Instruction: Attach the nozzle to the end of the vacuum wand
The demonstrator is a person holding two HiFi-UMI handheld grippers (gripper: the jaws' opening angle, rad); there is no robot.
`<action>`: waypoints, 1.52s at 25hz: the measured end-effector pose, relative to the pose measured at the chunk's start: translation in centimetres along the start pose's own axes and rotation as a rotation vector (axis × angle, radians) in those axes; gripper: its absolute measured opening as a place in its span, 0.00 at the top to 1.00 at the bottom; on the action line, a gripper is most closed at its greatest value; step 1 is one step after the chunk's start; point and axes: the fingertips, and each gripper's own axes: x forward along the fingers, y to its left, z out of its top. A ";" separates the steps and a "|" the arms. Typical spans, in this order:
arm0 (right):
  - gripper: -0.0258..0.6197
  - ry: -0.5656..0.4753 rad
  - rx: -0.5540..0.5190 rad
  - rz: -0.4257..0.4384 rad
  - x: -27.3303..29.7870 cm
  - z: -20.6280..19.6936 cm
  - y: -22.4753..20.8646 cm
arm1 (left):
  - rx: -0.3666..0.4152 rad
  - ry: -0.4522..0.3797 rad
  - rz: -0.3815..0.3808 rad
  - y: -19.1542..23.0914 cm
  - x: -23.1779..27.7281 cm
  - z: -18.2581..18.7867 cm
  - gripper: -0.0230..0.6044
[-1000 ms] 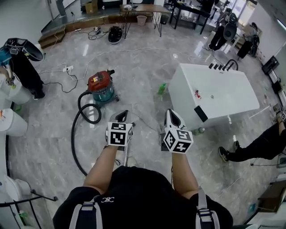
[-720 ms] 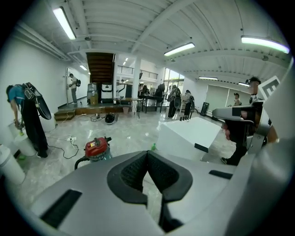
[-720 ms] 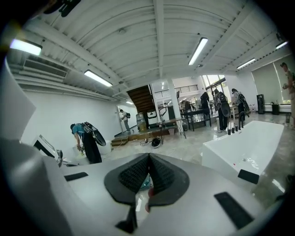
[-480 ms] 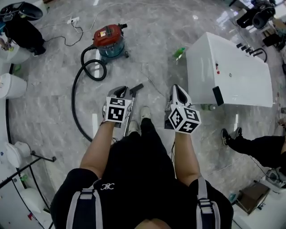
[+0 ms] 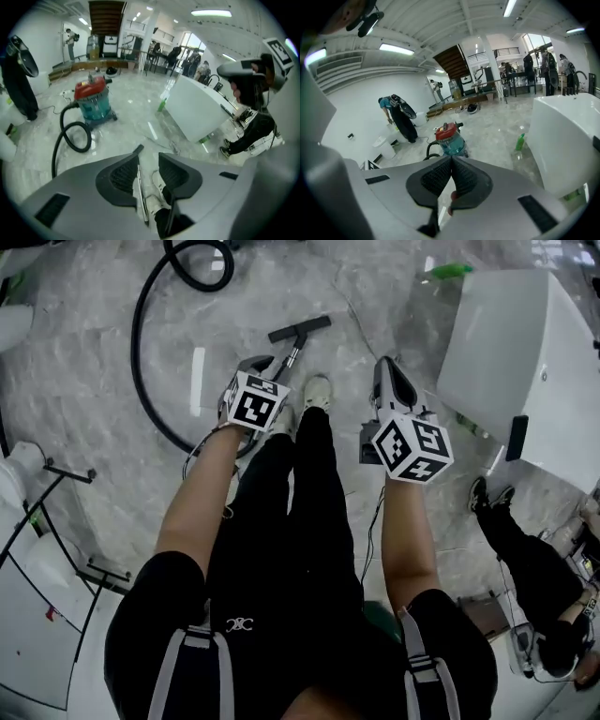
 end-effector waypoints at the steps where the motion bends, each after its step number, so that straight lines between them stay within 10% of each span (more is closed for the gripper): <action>1: 0.95 0.021 -0.003 0.014 1.9 -1.6 -0.5 | -0.001 0.044 -0.012 0.7 3.1 -1.9 0.74; 19: 0.95 0.316 -0.045 0.166 23.7 -29.2 -13.0 | -0.166 0.391 0.069 8.0 42.6 -30.8 0.63; 32: 0.95 0.397 -0.002 0.172 26.3 -34.0 -13.4 | -0.141 0.382 0.057 7.6 46.2 -32.7 0.71; 38: 0.82 0.405 0.054 0.310 25.9 -32.2 -8.8 | -0.124 0.114 -0.040 5.6 38.5 -25.6 0.71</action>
